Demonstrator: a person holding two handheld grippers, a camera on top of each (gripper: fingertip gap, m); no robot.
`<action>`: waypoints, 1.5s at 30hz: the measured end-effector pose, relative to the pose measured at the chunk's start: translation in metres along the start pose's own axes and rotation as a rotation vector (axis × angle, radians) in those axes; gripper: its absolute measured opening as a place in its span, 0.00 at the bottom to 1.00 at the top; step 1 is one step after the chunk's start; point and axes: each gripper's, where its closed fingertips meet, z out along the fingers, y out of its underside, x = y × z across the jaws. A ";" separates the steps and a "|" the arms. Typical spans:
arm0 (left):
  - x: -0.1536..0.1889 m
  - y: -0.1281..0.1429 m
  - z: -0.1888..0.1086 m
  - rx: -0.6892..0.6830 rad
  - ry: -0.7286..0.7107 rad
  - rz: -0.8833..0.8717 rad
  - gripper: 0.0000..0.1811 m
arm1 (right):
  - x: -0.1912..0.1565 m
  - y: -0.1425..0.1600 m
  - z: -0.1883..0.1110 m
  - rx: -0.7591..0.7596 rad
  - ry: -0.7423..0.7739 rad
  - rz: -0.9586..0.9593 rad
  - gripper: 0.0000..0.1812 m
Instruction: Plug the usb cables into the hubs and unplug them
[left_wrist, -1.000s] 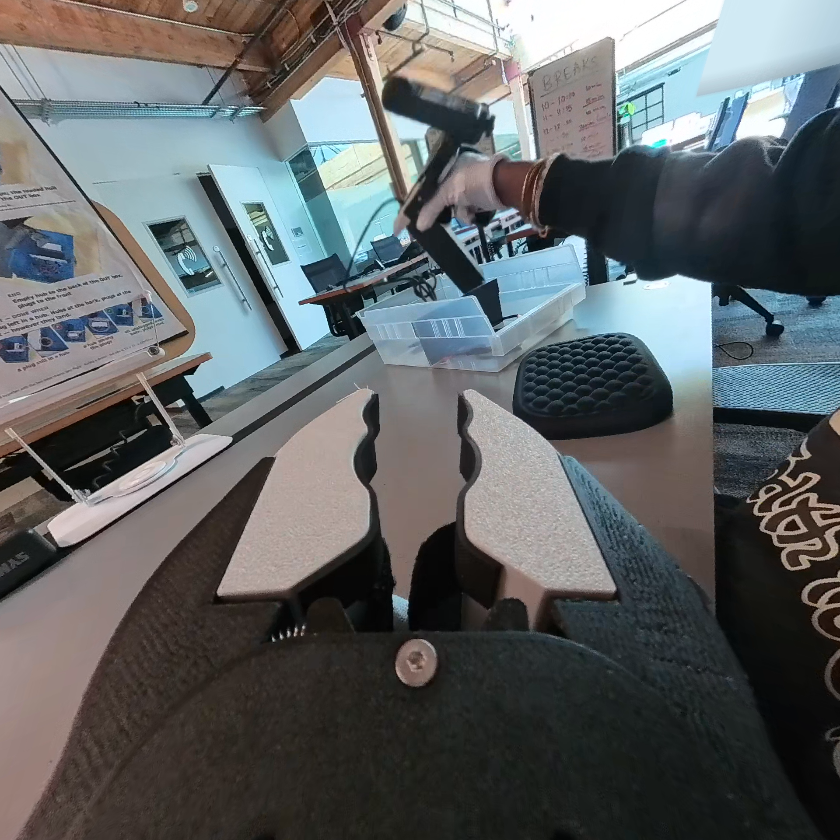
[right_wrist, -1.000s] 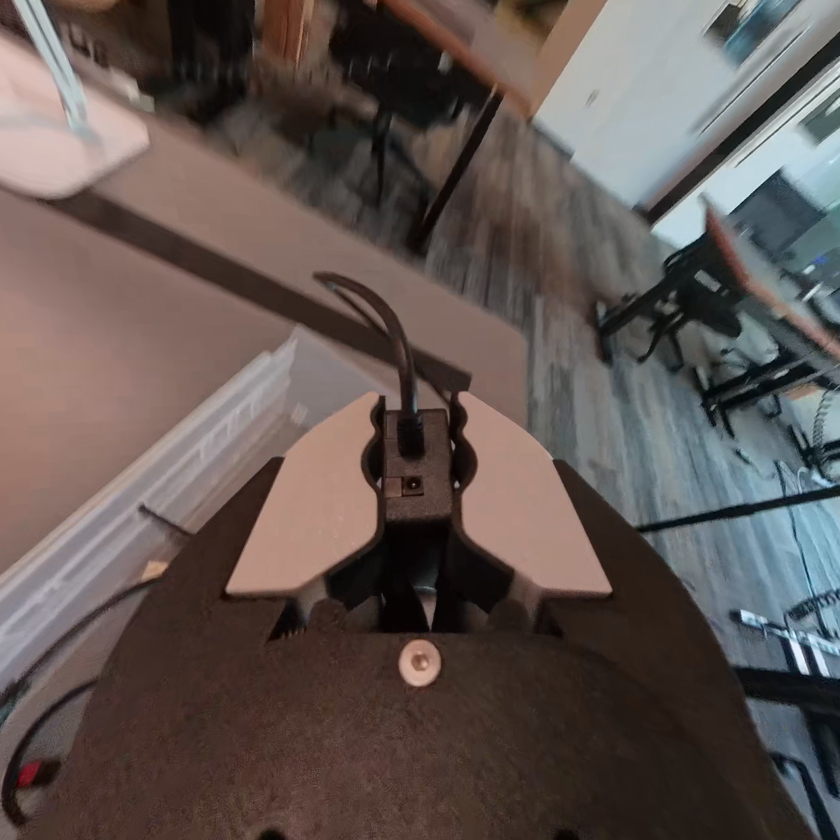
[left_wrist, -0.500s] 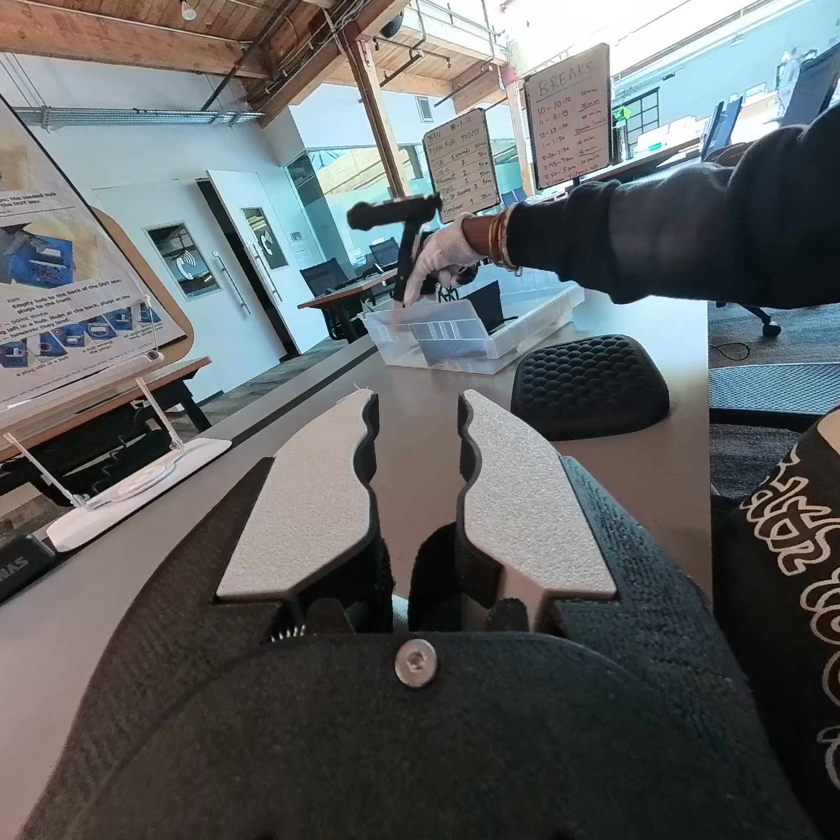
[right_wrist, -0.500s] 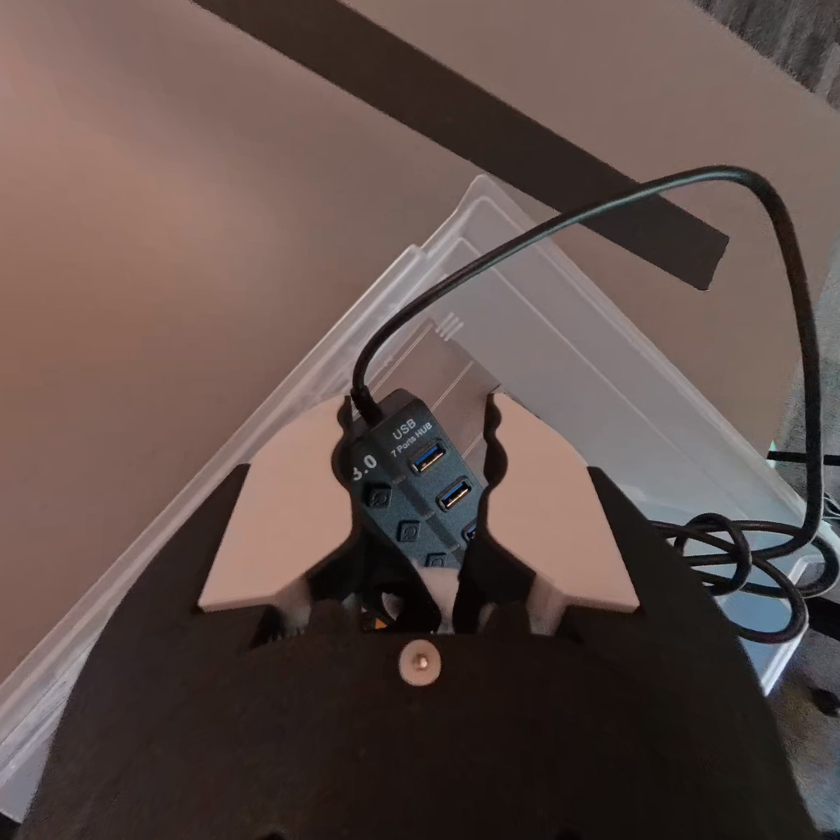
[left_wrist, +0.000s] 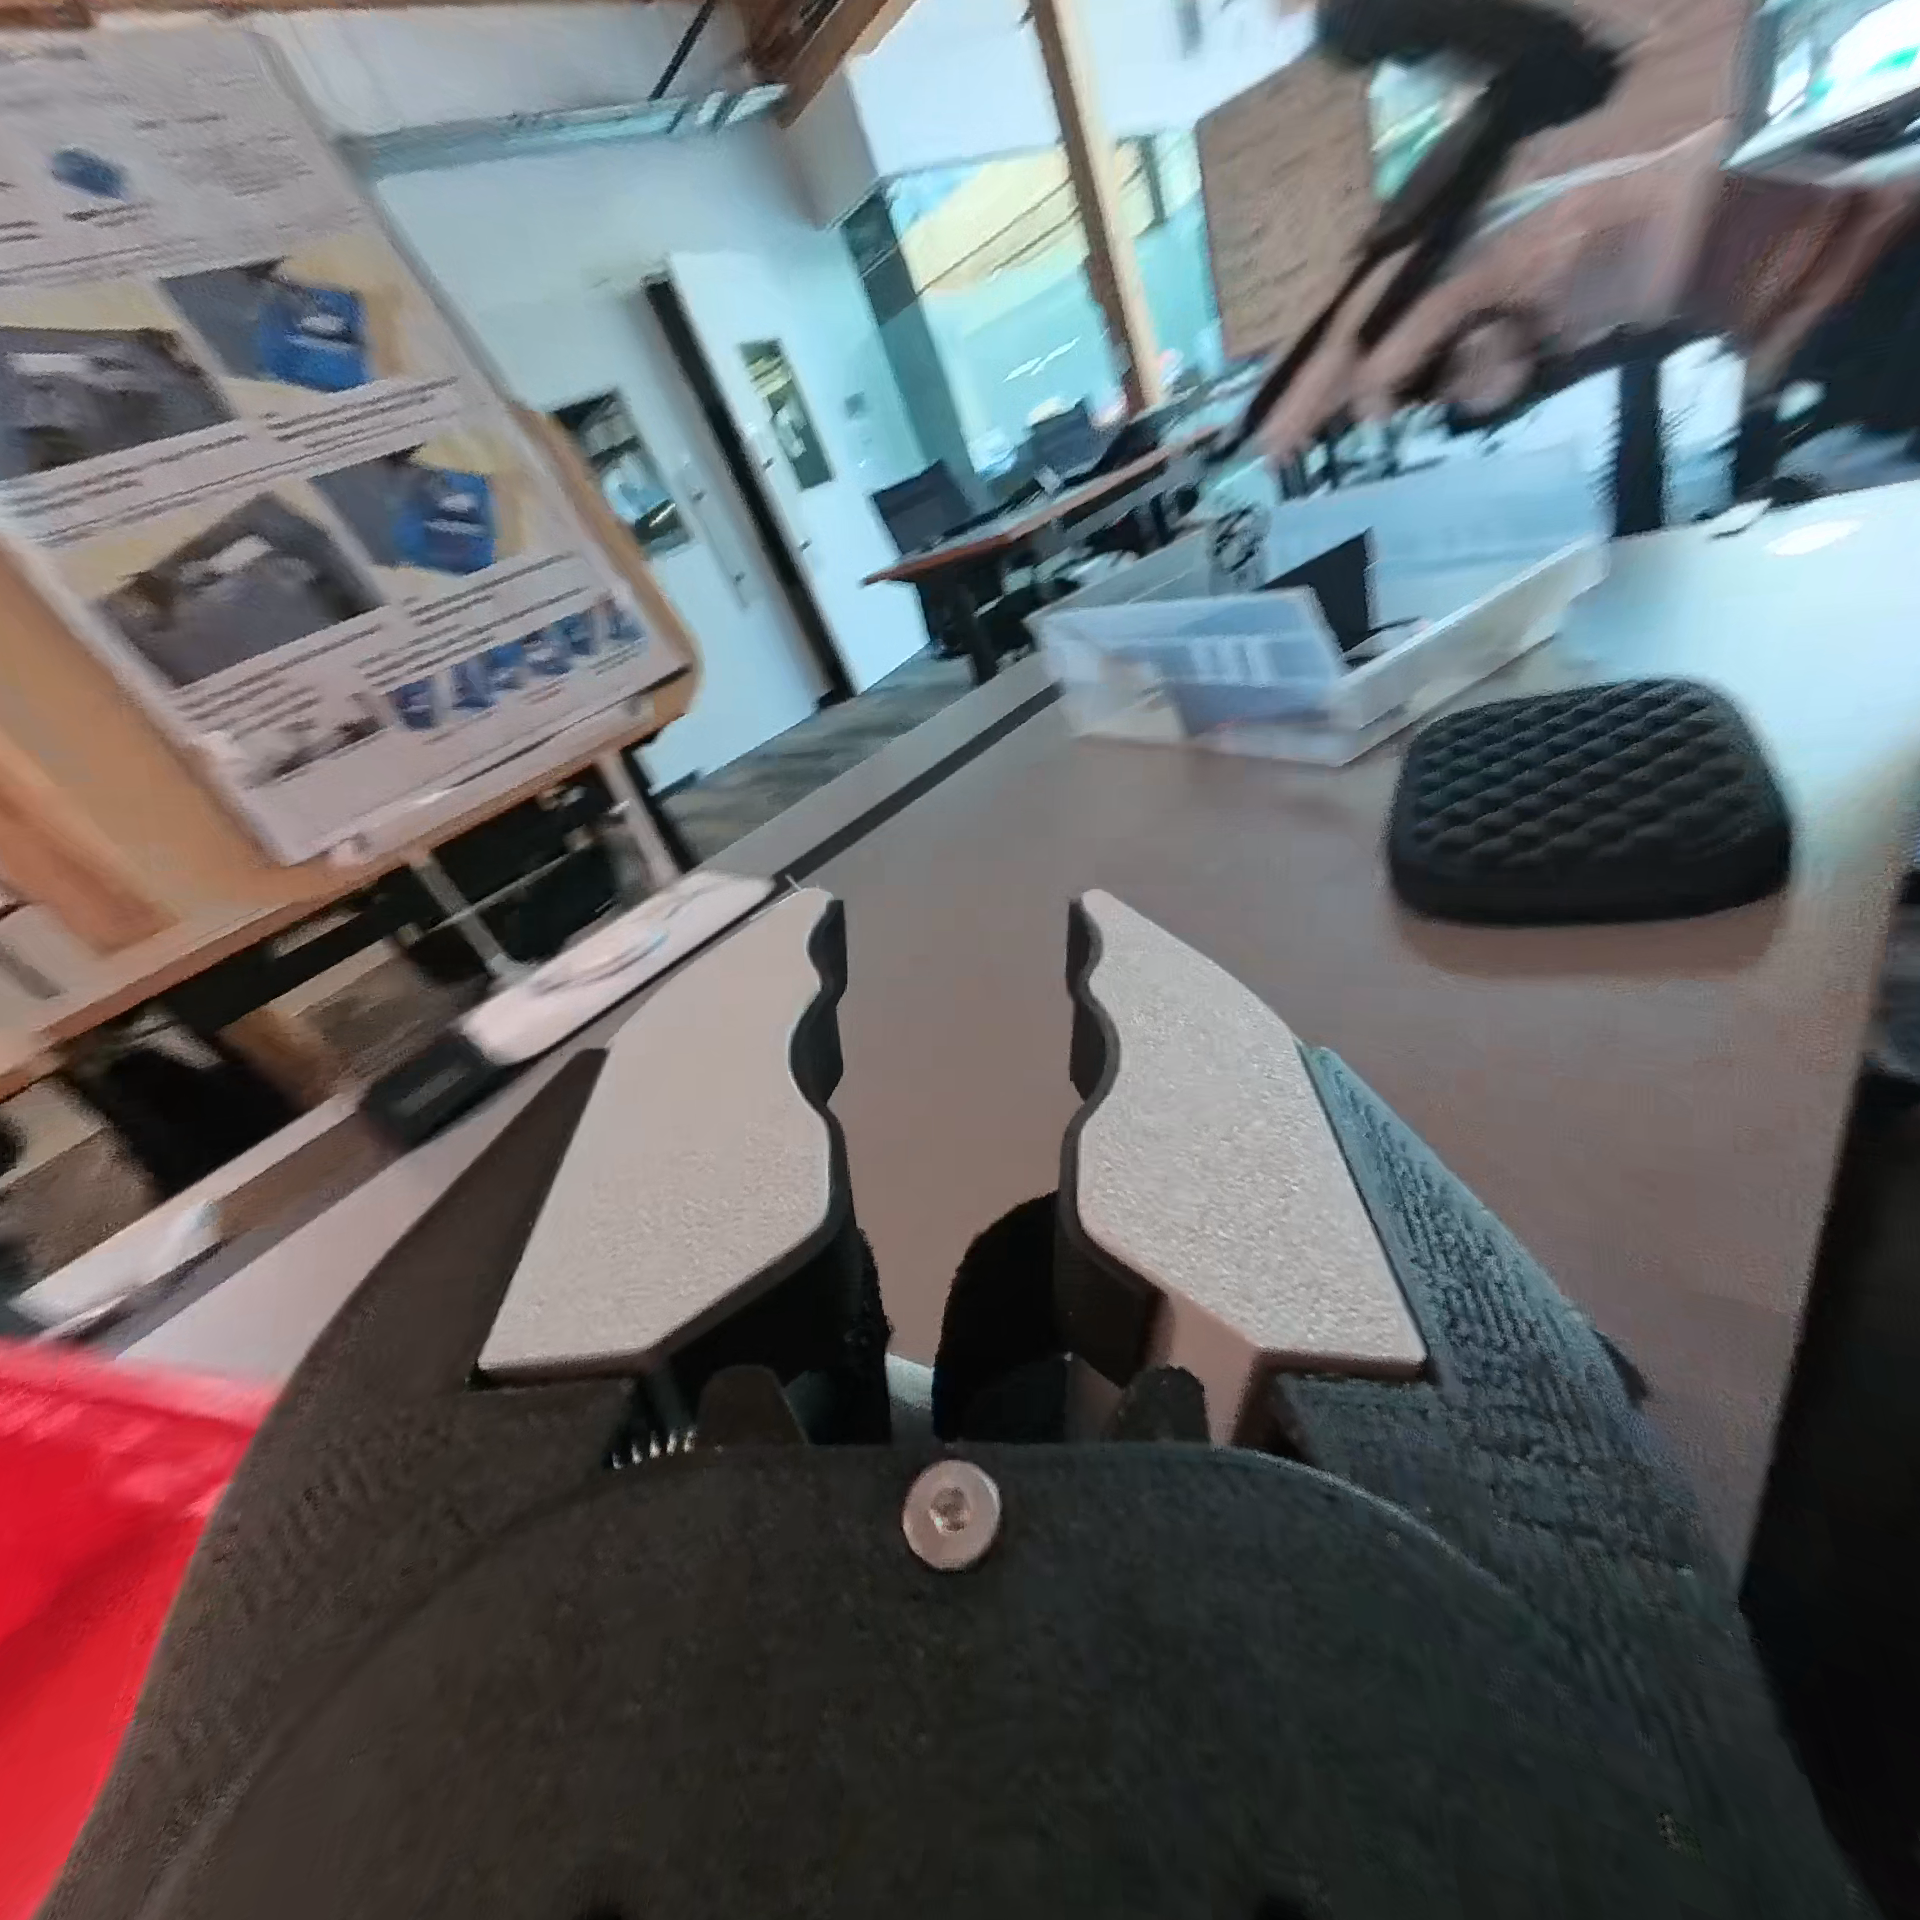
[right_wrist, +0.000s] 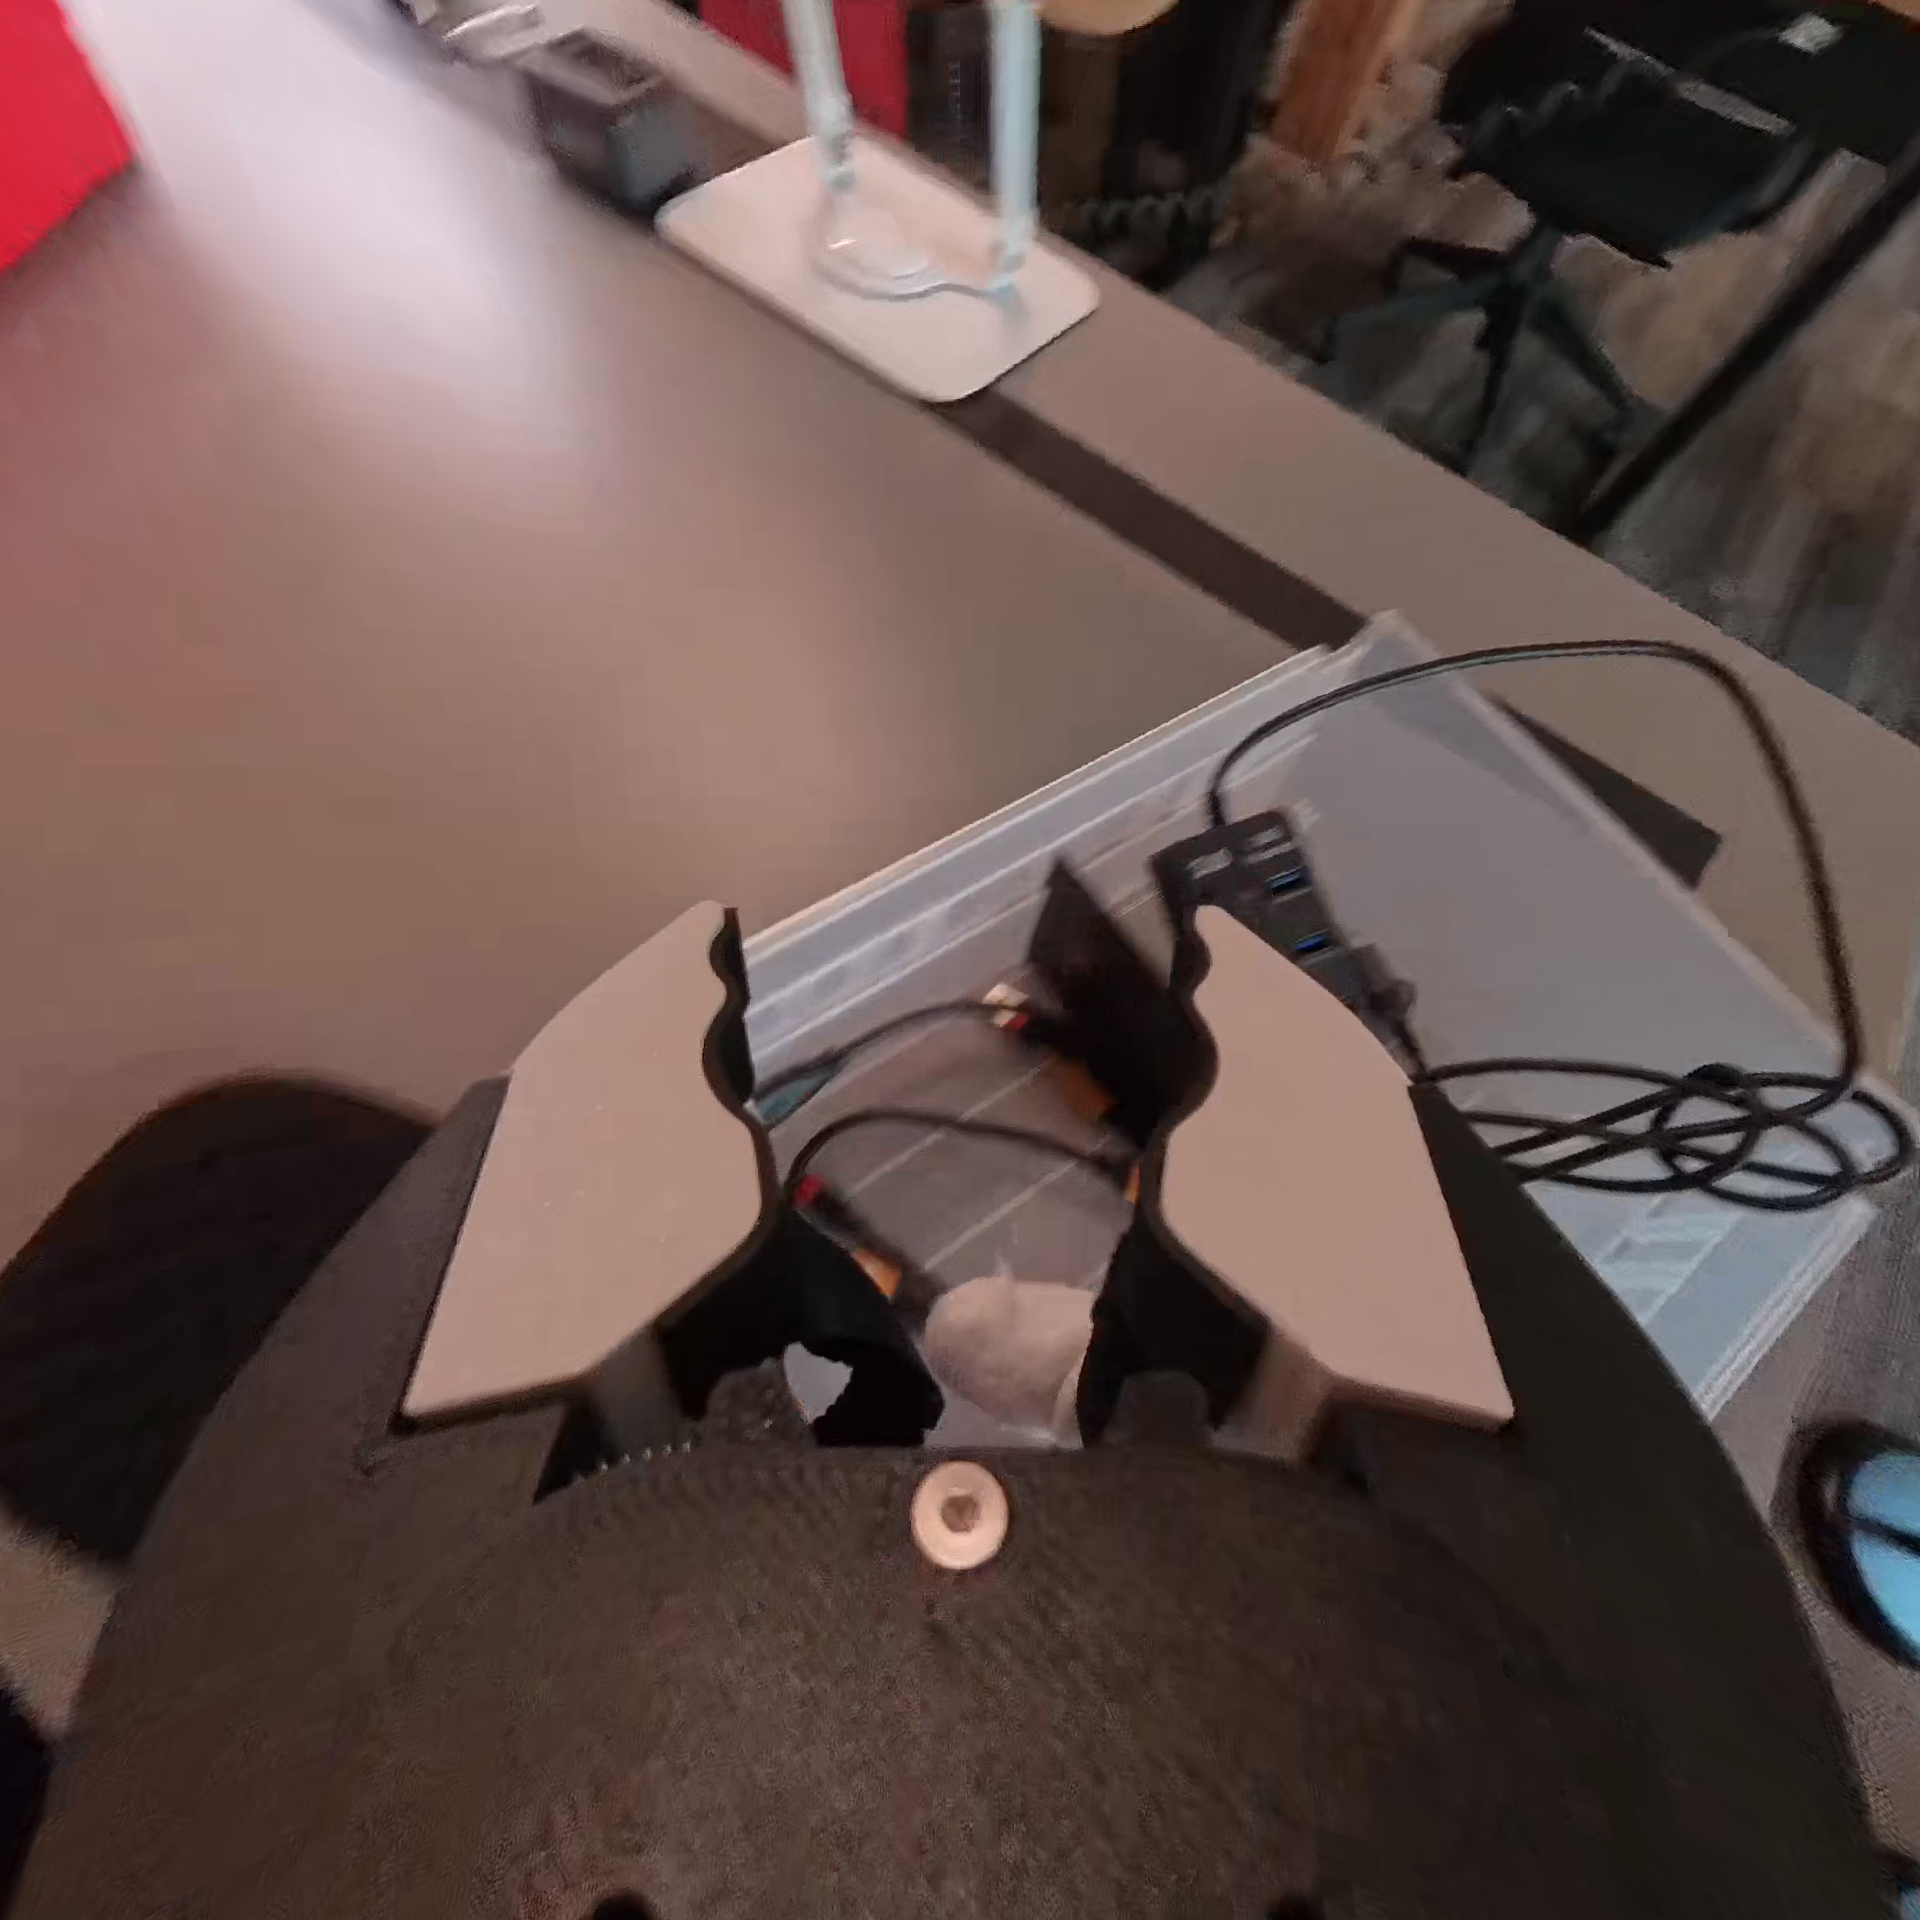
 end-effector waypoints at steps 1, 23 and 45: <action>-0.016 0.003 -0.012 -0.043 -0.037 0.005 0.23 | -0.019 0.012 -0.009 -0.007 -0.021 -0.041 0.42; -0.125 0.172 -0.147 -1.033 0.061 0.068 0.20 | -0.098 0.165 -0.027 -0.421 -0.081 -0.395 0.37; -0.155 0.200 -0.161 -1.165 0.053 0.244 0.20 | -0.021 0.202 -0.027 -0.574 0.125 -0.758 0.00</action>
